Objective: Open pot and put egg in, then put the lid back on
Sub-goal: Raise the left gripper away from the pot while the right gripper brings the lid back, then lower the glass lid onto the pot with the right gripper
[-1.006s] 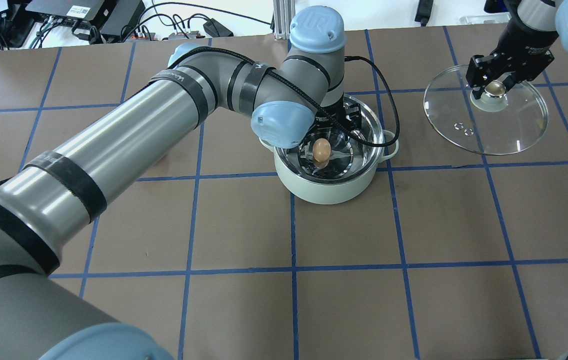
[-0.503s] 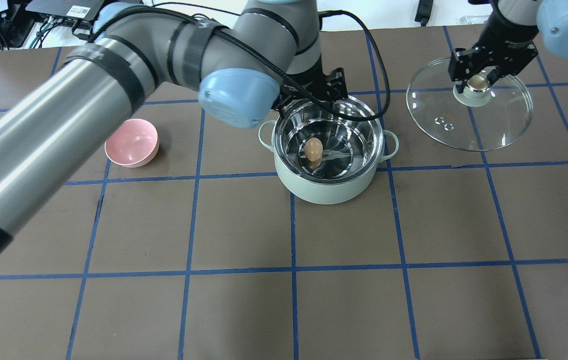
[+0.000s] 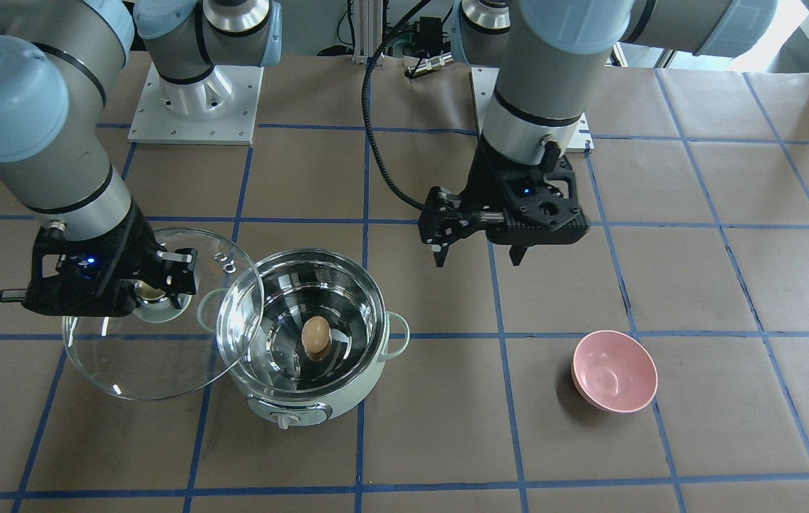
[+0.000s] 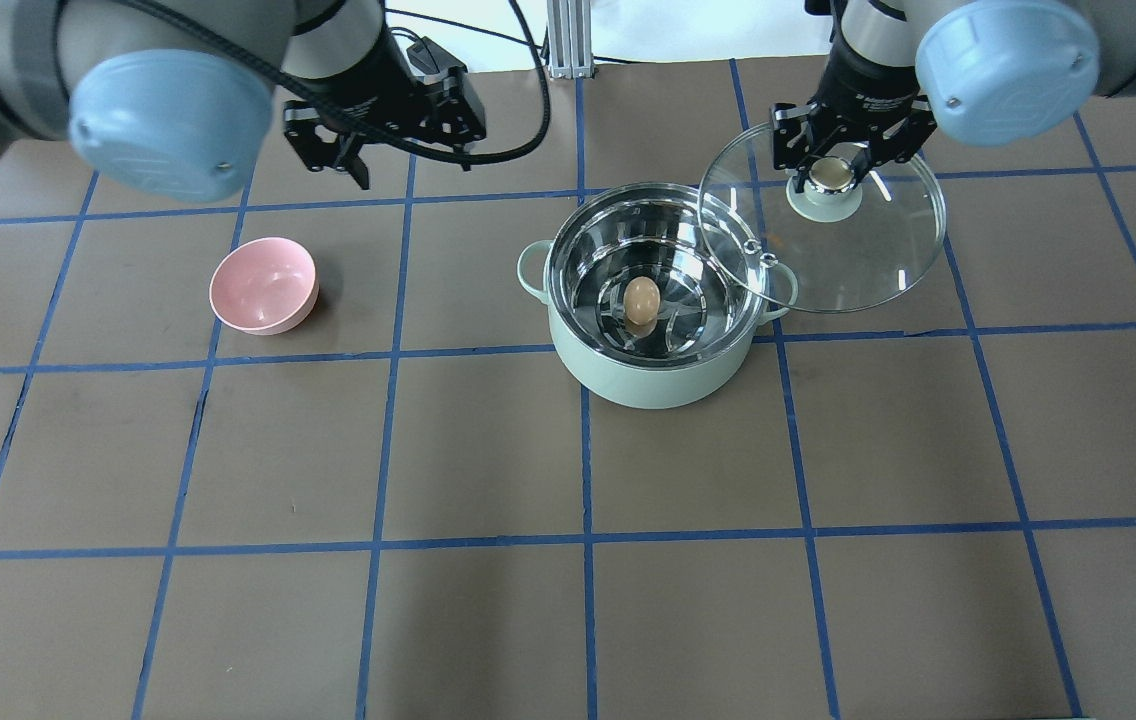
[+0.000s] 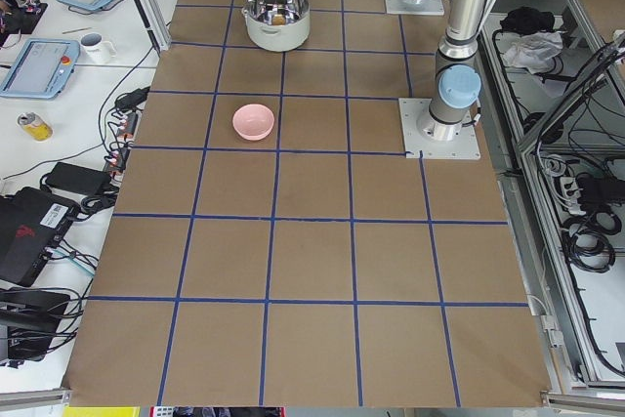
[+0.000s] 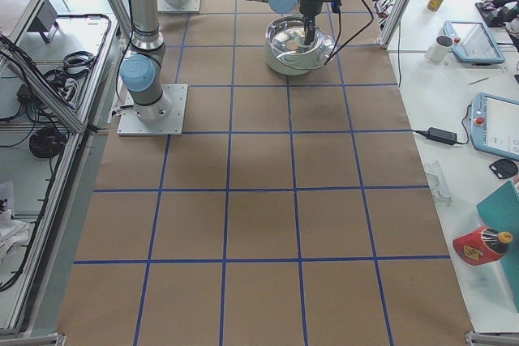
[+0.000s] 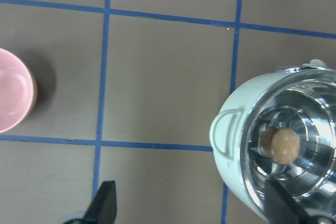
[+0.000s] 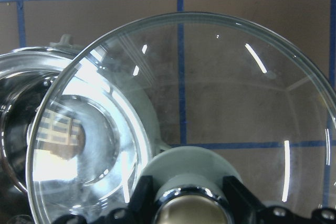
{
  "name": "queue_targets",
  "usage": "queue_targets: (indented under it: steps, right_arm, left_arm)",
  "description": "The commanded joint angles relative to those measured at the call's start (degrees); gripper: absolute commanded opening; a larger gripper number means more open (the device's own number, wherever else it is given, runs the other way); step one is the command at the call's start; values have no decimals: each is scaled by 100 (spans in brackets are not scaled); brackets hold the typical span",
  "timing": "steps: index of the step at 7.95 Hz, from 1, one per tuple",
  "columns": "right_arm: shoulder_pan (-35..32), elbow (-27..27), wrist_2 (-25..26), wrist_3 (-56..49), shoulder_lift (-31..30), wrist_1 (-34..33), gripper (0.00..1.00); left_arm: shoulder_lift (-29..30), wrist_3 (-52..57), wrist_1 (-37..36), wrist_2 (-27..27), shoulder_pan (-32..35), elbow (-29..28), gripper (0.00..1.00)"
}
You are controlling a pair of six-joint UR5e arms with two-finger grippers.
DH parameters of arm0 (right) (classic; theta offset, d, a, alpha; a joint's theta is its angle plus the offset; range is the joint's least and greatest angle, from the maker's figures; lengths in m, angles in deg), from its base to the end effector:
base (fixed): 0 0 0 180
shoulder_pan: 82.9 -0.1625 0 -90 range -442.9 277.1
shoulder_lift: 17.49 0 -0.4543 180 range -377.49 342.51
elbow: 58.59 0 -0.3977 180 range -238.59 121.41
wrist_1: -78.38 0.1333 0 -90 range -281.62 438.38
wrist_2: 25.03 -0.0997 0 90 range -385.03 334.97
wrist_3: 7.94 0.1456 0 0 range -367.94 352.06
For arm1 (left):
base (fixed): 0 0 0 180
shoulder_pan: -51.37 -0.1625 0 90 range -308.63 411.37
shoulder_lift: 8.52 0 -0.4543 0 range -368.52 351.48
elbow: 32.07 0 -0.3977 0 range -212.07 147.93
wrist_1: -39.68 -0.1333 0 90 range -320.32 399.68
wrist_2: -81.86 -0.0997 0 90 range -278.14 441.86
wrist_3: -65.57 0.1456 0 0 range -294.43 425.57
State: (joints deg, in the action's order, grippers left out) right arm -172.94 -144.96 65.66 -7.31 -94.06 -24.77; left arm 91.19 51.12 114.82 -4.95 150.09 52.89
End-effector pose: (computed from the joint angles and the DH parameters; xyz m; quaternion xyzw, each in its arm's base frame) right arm 0.1320 -0.6054 0.3972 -0.0053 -0.9995 0.0293 0.0058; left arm -0.2303 -0.5685 0.4525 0.0473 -0.9945 0.0814 0.0450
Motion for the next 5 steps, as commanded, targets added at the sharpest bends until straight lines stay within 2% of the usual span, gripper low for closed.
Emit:
queue_targets:
  steps: [1,2,4,5]
  right_arm:
    - [-688,-2,-7,954,81,-4,0]
    - [-760,-89,-24,1052,63,-21,0]
    - [-1014,-467,-24,1386,150,-931,0]
    - [-1042,-520,-42,1448,195,-1048,0]
  left_arm:
    - [-697,792,717,-456,-608,275,100]
    - [-786,1047,808,-555,-643,275,100]
    - [-795,1067,836,-494,-617,319,100]
    - [-822,1197,879,-486,-591,327,100]
